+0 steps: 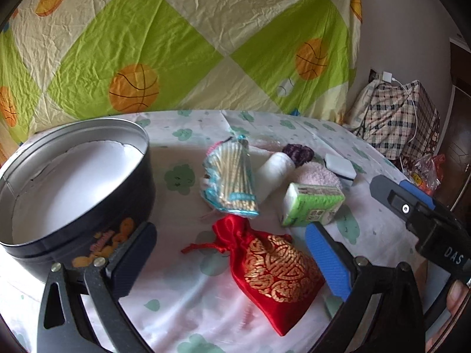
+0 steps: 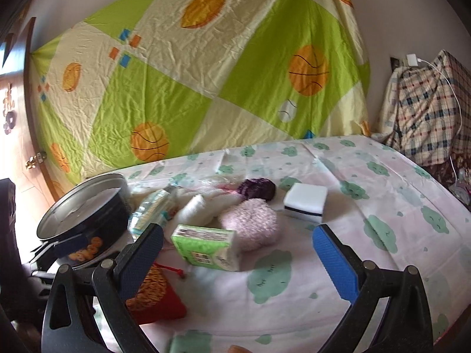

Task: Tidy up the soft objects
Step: 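Grasp the red pouch with the left tool while the right tool grasps the green tissue pack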

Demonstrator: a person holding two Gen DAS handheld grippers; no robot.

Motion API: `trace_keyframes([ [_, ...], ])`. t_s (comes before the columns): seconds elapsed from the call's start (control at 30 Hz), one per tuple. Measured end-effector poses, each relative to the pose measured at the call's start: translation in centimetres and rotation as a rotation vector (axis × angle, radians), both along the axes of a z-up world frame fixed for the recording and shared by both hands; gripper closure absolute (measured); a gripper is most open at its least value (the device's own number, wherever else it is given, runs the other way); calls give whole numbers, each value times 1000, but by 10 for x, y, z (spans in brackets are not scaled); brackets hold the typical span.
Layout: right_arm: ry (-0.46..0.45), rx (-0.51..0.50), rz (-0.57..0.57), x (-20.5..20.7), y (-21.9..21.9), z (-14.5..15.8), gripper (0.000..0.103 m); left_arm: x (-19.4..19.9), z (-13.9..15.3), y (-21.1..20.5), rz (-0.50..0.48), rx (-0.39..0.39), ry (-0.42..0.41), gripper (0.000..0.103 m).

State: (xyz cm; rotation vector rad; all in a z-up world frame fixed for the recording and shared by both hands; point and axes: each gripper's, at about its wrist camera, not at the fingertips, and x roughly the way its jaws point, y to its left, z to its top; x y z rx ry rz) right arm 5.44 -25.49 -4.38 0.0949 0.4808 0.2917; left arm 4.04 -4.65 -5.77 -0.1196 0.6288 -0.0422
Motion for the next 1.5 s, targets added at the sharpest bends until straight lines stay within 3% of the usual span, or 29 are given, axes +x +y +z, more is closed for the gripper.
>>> trace_keyframes([
  [0.3, 28, 10, -16, 10, -13, -13, 1, 7, -21, -31, -92, 21, 89, 4],
  [0.37, 31, 6, -15, 12, -12, -15, 1, 8, -23, -29, -107, 10, 100, 21],
  [0.5, 44, 0, -12, 13, -9, -19, 1, 12, -28, -26, -142, -25, 126, 45],
  [0.57, 50, -10, -9, 15, -6, -21, 1, 10, -28, -25, -156, -28, 114, 69],
  [0.67, 51, -26, 0, 16, -2, -21, 1, 9, -28, -21, -175, -45, 109, 81],
  [0.97, 60, -88, 3, 25, 17, -21, 1, -7, -8, 0, -110, 17, -49, 83],
  [1.13, 65, -135, 31, 29, 36, -23, 1, -2, -10, 11, -111, -5, -44, 83],
  [1.43, 174, -200, 69, 45, 60, -33, 1, -9, -9, 18, -139, -42, -100, 83],
  [1.5, 194, -209, 61, 47, 62, -35, 7, -10, -10, 18, -142, -43, -102, 83],
])
